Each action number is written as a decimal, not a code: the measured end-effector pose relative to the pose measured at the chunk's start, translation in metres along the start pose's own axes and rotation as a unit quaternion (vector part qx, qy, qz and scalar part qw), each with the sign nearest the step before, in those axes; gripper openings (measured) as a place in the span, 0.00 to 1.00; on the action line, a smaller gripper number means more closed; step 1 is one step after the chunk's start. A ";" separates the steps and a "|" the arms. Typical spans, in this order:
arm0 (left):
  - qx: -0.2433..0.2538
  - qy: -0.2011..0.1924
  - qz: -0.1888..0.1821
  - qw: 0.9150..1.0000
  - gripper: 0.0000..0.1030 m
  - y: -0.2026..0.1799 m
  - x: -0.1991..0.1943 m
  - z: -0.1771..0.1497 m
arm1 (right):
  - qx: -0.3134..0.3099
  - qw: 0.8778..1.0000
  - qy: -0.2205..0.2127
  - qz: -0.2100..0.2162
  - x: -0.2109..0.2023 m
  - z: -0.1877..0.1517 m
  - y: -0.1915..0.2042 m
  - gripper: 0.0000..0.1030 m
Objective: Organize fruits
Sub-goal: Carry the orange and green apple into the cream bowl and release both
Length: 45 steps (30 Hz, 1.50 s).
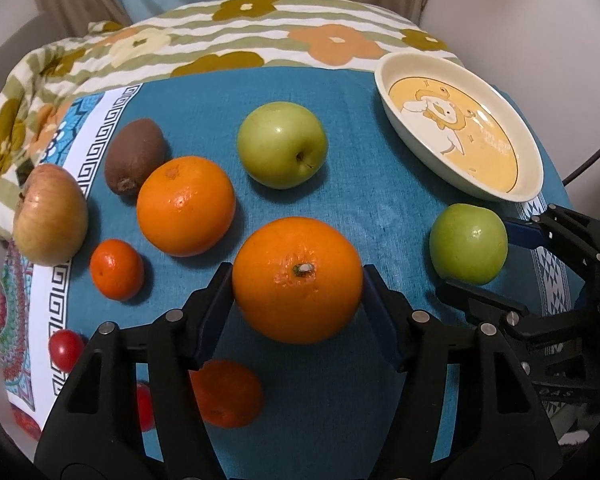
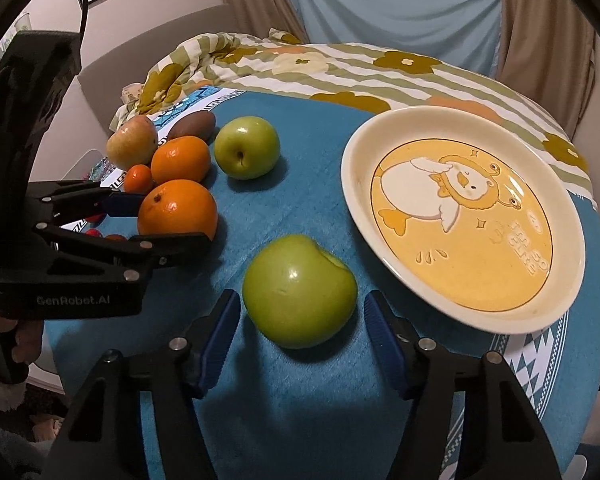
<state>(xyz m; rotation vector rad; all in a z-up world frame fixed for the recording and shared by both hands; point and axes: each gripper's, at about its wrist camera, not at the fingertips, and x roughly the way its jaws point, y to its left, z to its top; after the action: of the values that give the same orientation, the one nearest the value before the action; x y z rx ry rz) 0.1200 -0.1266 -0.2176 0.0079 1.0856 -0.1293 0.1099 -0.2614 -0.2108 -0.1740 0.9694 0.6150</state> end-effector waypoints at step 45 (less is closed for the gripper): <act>0.132 -0.063 -0.106 0.984 0.65 -0.084 -0.017 0.153 | 0.139 0.979 -0.081 -0.129 -0.089 0.052 -0.097 0.50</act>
<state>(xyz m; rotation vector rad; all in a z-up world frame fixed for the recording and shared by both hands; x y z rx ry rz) 0.2382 -0.2188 -0.1264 0.1218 0.9350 -0.4590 0.1651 -0.3561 -0.1215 0.0004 0.8484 0.2477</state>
